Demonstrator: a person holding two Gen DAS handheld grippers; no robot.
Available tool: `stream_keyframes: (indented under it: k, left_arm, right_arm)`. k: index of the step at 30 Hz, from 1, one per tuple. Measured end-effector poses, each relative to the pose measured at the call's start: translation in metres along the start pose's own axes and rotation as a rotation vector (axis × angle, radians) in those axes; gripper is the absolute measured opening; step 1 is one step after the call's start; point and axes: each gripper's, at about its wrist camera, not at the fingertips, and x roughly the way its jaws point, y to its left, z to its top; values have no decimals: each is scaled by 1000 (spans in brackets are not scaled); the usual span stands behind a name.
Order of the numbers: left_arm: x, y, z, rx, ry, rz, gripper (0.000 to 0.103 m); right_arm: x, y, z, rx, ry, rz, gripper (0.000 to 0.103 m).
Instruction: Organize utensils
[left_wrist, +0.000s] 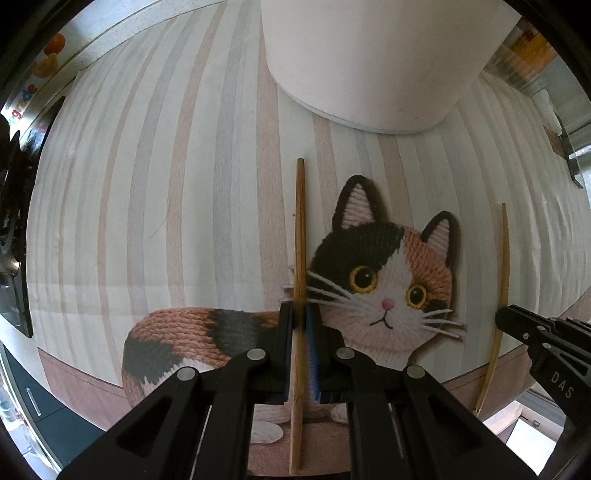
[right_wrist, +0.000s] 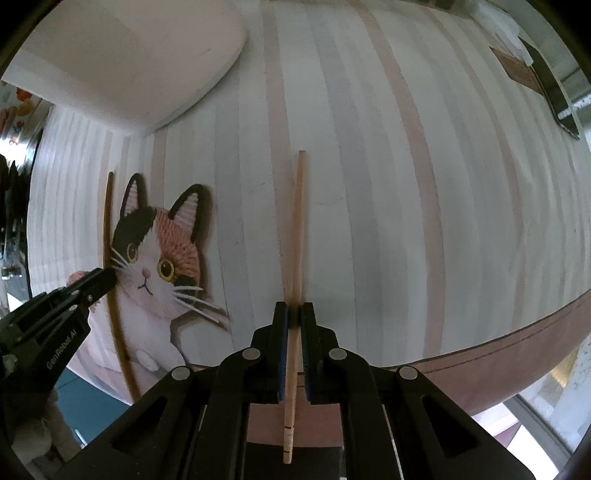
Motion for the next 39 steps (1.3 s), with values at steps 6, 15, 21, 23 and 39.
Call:
stream_keyframes:
  k: [6, 15, 21, 23, 39]
  left_arm:
    - [5, 0, 8, -5, 6, 2, 6]
    - [8, -7, 16, 49, -20, 33, 5]
    - [-5, -6, 18, 28, -74, 30, 5]
    - [-17, -7, 19, 28, -104, 27, 5]
    - [-110, -13, 40, 15, -340, -6, 4]
  right_arm:
    - [-2, -14, 2, -23, 10, -18, 7]
    - [0, 15, -9, -62, 5, -64, 8]
    - [-3, 28, -12, -68, -29, -75, 7]
    - [-2, 27, -17, -49, -55, -73, 7]
    - [-102, 3, -15, 44, -388, -10, 6]
